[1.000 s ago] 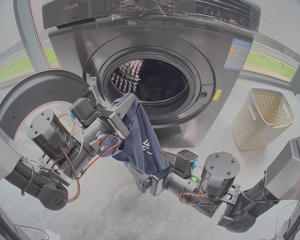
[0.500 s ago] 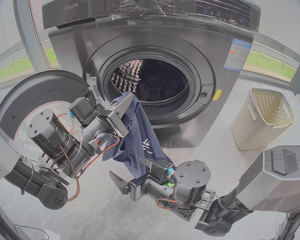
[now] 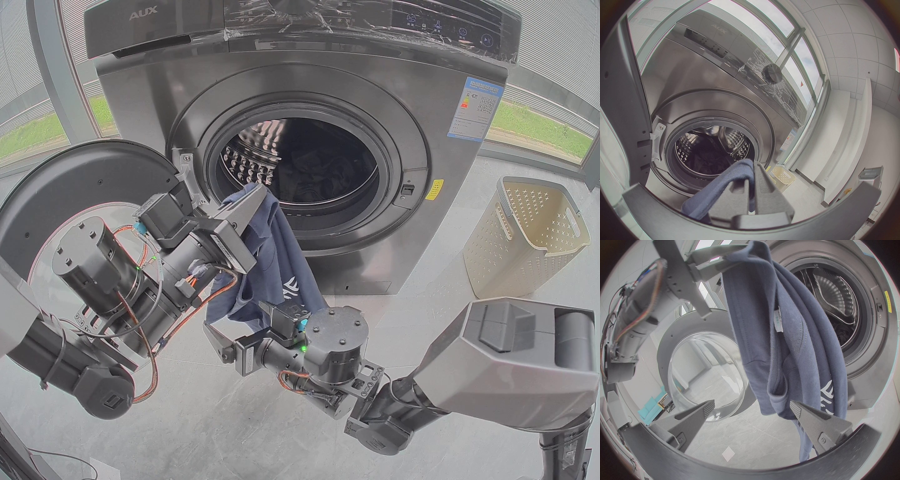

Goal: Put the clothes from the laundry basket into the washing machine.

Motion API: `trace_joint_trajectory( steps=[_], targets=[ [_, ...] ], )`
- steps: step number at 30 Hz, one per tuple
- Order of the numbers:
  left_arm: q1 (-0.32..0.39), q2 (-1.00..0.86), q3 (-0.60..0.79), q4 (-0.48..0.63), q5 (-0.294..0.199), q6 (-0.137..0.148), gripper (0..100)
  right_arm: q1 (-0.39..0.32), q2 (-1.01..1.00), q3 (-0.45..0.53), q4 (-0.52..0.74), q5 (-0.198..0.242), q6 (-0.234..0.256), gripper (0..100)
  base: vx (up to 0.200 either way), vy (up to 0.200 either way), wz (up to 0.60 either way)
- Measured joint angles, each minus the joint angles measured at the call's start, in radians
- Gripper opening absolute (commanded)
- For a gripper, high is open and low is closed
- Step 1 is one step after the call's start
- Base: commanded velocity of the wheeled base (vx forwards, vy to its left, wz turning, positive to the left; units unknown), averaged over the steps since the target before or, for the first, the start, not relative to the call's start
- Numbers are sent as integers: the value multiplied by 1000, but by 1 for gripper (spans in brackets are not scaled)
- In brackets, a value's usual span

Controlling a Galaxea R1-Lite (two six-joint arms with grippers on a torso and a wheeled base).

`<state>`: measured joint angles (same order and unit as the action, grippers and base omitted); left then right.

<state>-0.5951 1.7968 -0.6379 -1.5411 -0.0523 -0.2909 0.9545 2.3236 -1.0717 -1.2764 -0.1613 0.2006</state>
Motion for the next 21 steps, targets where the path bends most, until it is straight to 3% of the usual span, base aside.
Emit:
trace_joint_trajectory(
  steps=[11, 21],
  targets=[
    [0, -4, 1, 0, 0, 0, 0, -71, 90, -108, 2, 6, 2, 100, 0, 0, 0],
    [0, -4, 1, 0, 0, 0, 0, -98, 118, -138, -8, 4, 1, 100, 0, 0, 0]
  ],
)
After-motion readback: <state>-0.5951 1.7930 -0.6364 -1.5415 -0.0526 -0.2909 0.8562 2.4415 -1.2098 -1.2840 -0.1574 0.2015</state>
